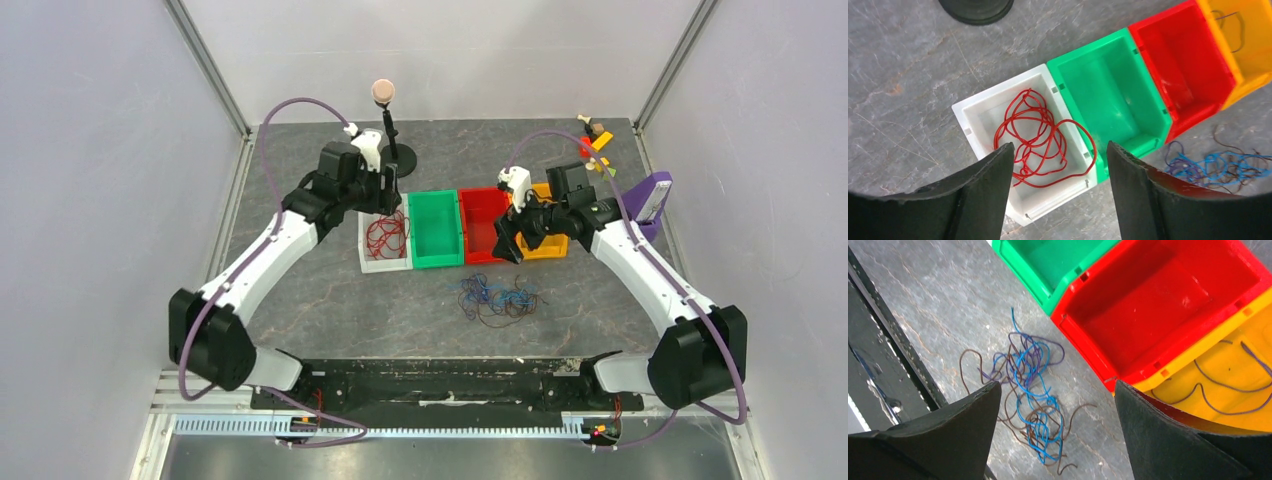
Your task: Untangle the cables
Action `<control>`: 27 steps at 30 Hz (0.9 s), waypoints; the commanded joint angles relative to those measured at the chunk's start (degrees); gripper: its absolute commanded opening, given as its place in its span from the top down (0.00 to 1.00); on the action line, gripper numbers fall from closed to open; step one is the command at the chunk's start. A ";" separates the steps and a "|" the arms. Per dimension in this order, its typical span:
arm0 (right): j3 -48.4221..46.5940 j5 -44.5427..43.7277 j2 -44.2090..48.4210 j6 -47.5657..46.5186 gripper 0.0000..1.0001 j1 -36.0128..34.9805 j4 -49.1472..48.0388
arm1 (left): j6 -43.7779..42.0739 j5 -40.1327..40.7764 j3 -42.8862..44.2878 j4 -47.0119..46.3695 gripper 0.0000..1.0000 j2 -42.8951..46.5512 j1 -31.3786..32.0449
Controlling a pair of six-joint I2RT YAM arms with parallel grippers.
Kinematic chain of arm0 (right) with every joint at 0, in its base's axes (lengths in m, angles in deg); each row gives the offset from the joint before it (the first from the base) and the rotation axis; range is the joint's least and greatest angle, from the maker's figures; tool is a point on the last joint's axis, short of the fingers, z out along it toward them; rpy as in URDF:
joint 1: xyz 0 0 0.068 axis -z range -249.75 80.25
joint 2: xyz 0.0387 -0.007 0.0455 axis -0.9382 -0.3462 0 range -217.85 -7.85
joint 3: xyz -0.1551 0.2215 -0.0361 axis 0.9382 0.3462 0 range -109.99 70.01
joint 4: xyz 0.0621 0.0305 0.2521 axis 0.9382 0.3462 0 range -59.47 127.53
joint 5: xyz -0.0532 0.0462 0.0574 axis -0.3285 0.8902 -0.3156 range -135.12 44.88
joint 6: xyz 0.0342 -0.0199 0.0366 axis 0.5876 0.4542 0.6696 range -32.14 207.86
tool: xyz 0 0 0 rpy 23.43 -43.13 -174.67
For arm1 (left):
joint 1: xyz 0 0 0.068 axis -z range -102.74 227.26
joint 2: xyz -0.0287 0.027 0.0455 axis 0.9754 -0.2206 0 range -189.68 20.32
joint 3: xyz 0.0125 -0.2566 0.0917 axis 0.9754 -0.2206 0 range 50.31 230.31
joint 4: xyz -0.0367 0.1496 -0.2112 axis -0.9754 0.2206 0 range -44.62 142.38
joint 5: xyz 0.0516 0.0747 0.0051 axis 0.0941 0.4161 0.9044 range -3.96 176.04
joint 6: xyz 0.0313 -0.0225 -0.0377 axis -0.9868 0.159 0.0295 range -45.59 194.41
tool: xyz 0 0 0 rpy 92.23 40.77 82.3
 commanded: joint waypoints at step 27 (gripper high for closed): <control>1.14 0.46 1.43 -5.02 0.20 0.51 5.86 | 4.58 -17.74 -5.76 -9.35 0.60 -7.81 1.57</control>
